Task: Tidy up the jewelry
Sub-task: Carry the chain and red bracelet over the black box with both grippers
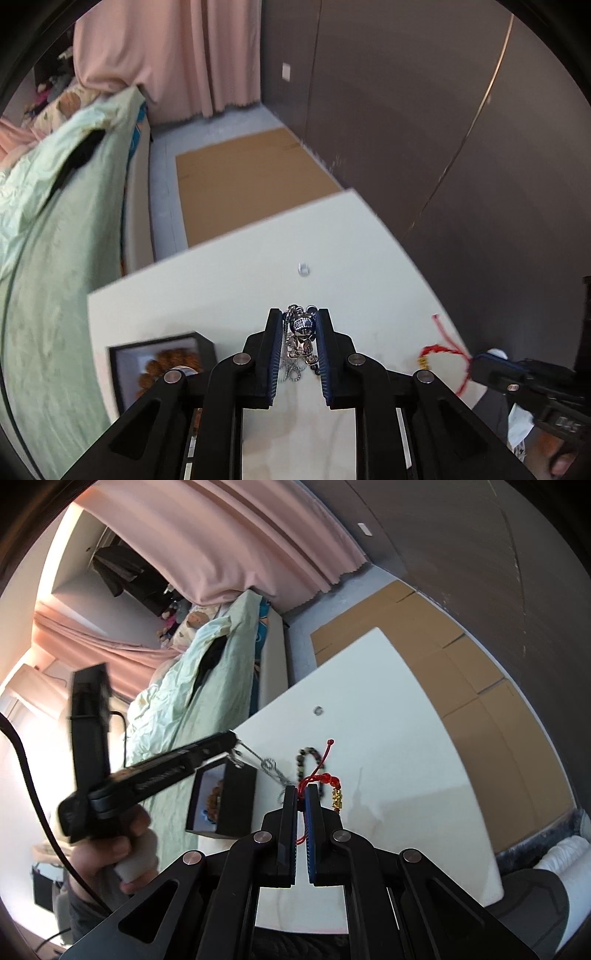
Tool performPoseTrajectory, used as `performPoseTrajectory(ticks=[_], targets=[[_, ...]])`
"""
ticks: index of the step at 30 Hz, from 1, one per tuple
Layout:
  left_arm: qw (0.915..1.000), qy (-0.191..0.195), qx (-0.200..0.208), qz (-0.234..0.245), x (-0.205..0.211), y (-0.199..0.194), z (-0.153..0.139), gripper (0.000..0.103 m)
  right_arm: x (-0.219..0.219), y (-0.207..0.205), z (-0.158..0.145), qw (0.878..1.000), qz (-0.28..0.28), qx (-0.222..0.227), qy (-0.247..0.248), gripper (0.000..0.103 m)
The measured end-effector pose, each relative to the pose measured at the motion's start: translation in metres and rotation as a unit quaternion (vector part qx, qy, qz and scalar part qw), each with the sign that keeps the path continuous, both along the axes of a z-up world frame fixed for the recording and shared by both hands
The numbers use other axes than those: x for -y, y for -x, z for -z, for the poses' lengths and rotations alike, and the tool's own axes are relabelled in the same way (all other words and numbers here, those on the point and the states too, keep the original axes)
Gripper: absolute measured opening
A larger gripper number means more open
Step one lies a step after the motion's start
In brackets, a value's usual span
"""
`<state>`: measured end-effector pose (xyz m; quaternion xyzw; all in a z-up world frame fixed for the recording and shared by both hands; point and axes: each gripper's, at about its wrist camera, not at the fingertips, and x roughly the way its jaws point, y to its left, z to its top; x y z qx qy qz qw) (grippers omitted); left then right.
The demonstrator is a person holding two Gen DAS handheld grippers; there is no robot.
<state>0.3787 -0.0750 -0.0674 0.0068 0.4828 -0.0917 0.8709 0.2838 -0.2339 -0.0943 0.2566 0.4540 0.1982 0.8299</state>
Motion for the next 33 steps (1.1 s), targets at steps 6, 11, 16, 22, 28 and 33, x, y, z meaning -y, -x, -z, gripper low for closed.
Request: performPoseTrajectory(ticks=[6, 11, 16, 22, 28, 33], targets=[[0.9984, 0.015, 0.054, -0.004, -0.012, 0.018, -0.057, 0.019, -0.013, 0.001, -0.014, 1.0, -0.009, 0.013, 0.002, 0.005], [0.9953, 0.021, 0.094, -0.007, -0.02, 0.028, -0.096, 0.019, -0.025, 0.001, -0.022, 1.0, -0.018, 0.022, 0.003, 0.005], [0.9908, 0.021, 0.133, -0.012, -0.032, 0.042, -0.135, 0.019, -0.037, 0.002, -0.029, 0.999, -0.03, 0.026, 0.005, 0.005], [0.9866, 0.02, 0.16, -0.023, -0.051, 0.055, -0.155, 0.019, -0.049, 0.005, -0.035, 0.999, -0.045, 0.03, 0.008, 0.005], [0.9864, 0.016, 0.16, -0.034, -0.069, 0.059, -0.148, 0.019, -0.062, 0.006, -0.037, 0.998, -0.057, 0.034, 0.012, 0.005], [0.9881, 0.019, 0.146, -0.045, -0.084, 0.056, -0.128, 0.019, -0.067, 0.009, -0.035, 0.997, -0.06, 0.034, 0.016, 0.005]])
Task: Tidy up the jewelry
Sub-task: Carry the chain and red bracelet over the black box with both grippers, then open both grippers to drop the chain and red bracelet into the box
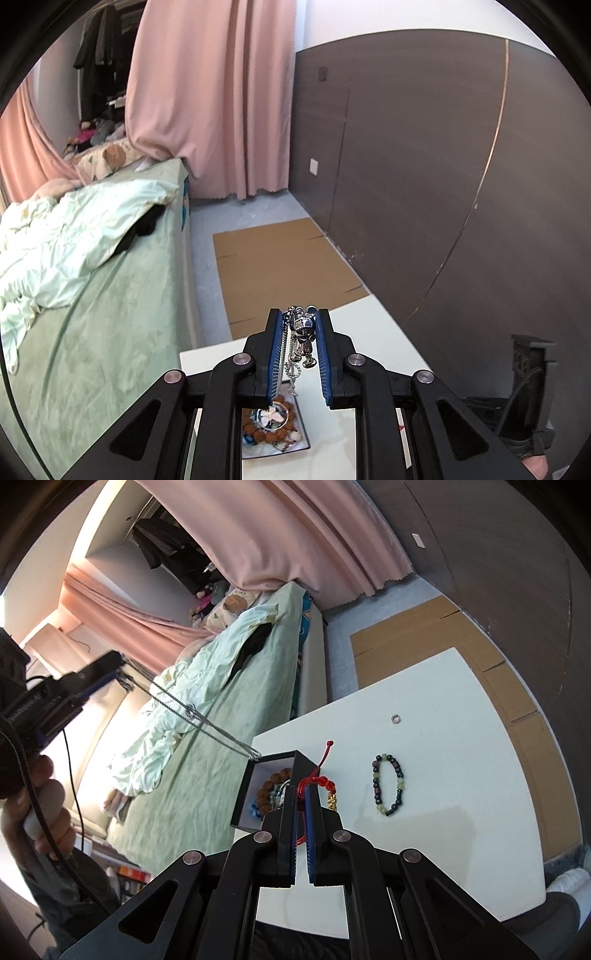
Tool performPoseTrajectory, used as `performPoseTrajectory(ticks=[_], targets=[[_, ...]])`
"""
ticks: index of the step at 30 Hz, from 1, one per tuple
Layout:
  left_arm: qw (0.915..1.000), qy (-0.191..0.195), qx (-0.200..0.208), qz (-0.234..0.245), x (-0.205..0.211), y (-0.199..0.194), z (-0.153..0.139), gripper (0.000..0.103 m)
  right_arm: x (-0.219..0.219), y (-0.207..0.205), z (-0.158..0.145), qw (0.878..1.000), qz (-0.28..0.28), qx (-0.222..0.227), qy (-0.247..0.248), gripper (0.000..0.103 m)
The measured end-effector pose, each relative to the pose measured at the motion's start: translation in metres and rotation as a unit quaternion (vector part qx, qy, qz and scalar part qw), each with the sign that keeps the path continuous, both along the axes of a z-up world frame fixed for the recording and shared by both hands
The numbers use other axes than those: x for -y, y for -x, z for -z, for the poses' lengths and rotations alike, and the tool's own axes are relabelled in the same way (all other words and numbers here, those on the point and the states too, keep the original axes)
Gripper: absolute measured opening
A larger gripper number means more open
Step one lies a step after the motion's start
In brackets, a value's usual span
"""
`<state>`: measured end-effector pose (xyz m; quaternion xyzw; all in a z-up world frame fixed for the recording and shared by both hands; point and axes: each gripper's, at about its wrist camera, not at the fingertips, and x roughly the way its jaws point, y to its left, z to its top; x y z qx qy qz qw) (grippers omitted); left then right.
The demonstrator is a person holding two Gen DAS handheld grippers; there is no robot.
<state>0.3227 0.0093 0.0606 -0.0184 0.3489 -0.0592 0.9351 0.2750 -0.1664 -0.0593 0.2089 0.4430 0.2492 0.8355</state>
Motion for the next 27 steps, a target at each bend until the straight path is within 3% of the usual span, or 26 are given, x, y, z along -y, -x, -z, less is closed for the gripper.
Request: performPoseTrajectory(ticks=[12, 27], targets=[[0.9983, 0.034, -0.046, -0.012, -0.03, -0.02, 0.064, 0.019, -0.018, -0.005, 0.007, 1.0, -0.007, -0.011, 0.013, 0.005], [0.9944, 0.054, -0.091, -0.009, -0.052, -0.026, 0.11, 0.02, -0.05, -0.025, 0.01, 0.999, -0.024, -0.022, 0.017, 0.005]])
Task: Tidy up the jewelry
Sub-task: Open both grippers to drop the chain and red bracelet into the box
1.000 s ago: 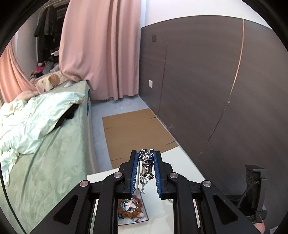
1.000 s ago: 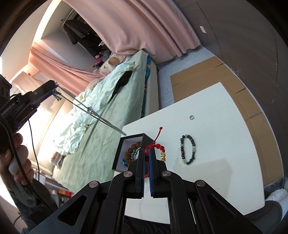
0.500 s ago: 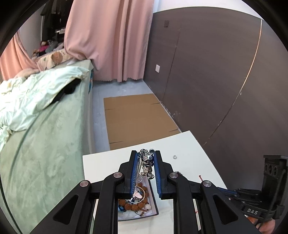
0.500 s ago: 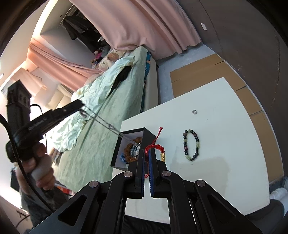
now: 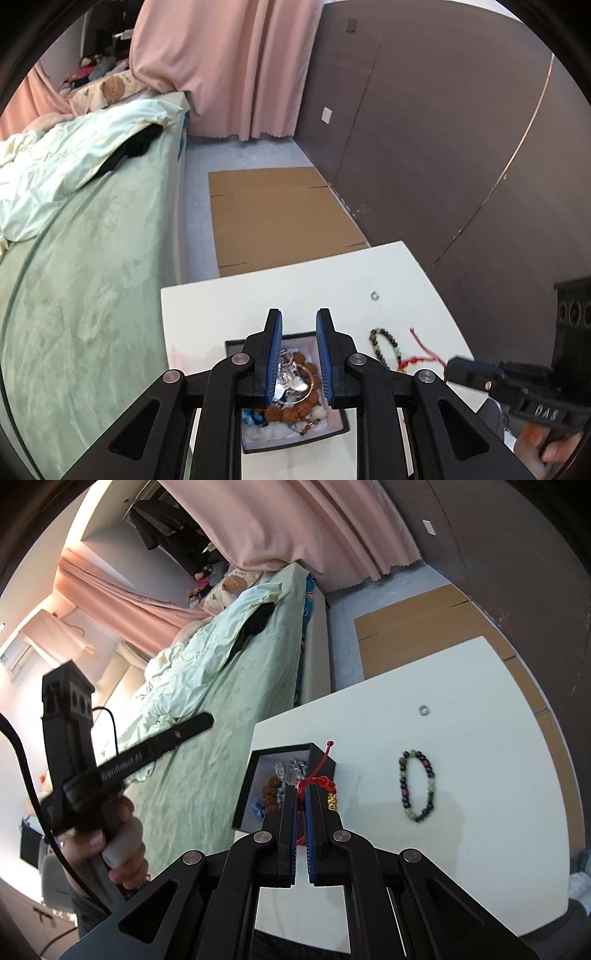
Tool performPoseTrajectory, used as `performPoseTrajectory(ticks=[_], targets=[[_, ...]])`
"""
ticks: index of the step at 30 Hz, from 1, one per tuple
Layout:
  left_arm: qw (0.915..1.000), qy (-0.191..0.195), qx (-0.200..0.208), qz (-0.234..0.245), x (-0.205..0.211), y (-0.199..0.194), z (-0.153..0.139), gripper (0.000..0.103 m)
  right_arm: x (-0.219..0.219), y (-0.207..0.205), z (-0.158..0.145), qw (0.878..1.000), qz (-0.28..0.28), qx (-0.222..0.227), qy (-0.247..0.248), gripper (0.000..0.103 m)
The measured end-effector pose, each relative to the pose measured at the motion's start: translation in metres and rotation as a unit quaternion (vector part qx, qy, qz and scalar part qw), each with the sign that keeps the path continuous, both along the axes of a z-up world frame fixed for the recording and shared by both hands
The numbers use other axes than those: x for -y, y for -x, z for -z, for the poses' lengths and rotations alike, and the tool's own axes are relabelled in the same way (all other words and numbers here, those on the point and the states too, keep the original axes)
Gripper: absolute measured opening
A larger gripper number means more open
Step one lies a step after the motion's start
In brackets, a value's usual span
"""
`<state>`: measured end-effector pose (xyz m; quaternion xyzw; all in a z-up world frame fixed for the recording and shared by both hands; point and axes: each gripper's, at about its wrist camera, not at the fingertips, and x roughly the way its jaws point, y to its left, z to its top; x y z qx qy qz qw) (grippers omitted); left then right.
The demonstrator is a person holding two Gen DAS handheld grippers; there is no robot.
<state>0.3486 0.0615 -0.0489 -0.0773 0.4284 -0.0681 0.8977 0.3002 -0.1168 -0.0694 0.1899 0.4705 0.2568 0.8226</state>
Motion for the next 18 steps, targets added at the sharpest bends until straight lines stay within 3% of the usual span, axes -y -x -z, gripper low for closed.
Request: performPoseTrajectory(ticks=[11, 12, 13, 14, 16, 18], targets=[[0.9992, 0.014, -0.009, -0.036, -0.041, 0.017, 0.006, 0.02, -0.047, -0.02, 0.003, 0.999, -0.04, -0.005, -0.015, 0.005], [0.9991, 0.017, -0.009, -0.037, -0.044, 0.019, 0.006, 0.022, -0.051, -0.022, 0.003, 0.999, -0.045, -0.003, -0.017, 0.006], [0.9991, 0.018, -0.01, -0.038, -0.046, 0.019, 0.006, 0.032, -0.056, -0.025, 0.005, 0.998, -0.056, -0.005, -0.027, 0.007], [0.9989, 0.022, -0.01, -0.041, -0.048, 0.021, 0.006, 0.04, -0.059, -0.029, 0.008, 0.997, -0.064, -0.015, -0.034, 0.011], [0.9983, 0.03, 0.0, -0.05, -0.052, 0.025, 0.003, 0.075, -0.06, -0.034, 0.015, 0.997, -0.057, -0.037, -0.032, 0.06], [0.9975, 0.034, 0.015, -0.06, -0.054, 0.029, -0.001, 0.085, -0.051, -0.032, 0.016, 0.999, -0.03, -0.026, -0.019, 0.07]])
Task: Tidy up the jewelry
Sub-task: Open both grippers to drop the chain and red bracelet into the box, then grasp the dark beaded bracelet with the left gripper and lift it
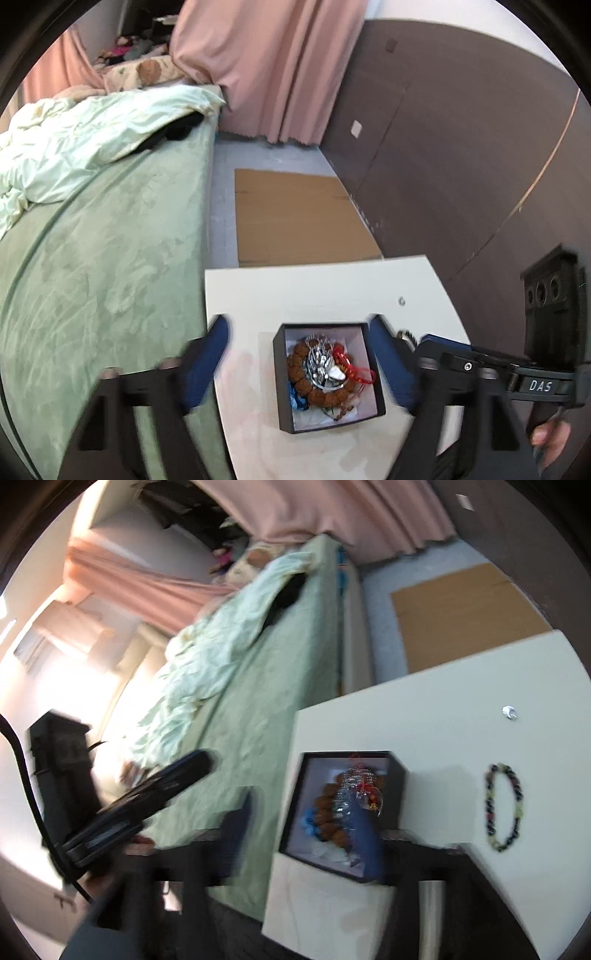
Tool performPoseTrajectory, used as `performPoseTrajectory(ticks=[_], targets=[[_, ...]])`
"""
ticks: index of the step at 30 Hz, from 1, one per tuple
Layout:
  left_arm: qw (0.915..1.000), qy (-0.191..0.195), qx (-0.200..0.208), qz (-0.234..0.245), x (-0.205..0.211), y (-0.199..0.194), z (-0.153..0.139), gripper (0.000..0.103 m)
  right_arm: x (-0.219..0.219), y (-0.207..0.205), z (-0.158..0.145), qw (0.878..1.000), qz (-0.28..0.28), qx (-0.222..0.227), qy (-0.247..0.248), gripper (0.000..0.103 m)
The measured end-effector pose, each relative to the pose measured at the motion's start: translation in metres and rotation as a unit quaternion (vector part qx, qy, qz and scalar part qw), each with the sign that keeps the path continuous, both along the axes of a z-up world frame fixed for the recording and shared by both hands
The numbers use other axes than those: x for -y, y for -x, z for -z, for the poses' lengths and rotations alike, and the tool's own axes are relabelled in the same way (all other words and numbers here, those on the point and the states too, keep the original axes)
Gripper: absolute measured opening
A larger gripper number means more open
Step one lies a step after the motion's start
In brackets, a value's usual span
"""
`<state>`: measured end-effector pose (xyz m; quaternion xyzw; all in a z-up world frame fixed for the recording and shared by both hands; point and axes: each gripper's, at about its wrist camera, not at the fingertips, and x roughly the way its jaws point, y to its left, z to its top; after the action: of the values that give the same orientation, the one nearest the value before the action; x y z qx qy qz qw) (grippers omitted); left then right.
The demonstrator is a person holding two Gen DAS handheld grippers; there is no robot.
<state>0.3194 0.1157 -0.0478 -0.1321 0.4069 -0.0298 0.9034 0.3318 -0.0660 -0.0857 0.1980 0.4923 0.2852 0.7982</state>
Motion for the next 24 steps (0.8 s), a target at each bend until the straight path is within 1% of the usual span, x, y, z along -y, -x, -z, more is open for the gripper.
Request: performPoseTrajectory(ticks=[3, 7, 9, 13, 20, 24], targets=[[1.0, 0.005, 0.003, 0.004, 0.003, -0.001, -0.001, 0.086, 0.019, 0.005, 0.003, 1.0, 0.013, -0.007, -0.009, 0.07], [0.9996, 0.01, -0.006, 0.026, 0.021, -0.007, 0.003, 0.087, 0.052, 0.012, 0.006, 0.999, 0.047, -0.013, -0.004, 0.07], [0.999, 0.013, -0.01, 0.043, 0.035, -0.01, 0.007, 0.087, 0.07, 0.017, 0.008, 0.998, 0.063, -0.018, -0.007, 0.07], [0.9972, 0.014, -0.018, 0.071, 0.064, -0.014, 0.014, 0.093, 0.101, 0.025, 0.01, 0.995, 0.093, -0.019, -0.005, 0.07], [0.9909, 0.005, -0.04, 0.128, 0.123, -0.024, 0.028, 0.093, 0.151, 0.038, 0.019, 0.99, 0.136, -0.029, -0.009, 0.07], [0.9868, -0.004, -0.066, 0.148, 0.151, -0.034, 0.038, 0.093, 0.174, 0.044, 0.023, 0.987, 0.154, -0.033, -0.015, 0.07]])
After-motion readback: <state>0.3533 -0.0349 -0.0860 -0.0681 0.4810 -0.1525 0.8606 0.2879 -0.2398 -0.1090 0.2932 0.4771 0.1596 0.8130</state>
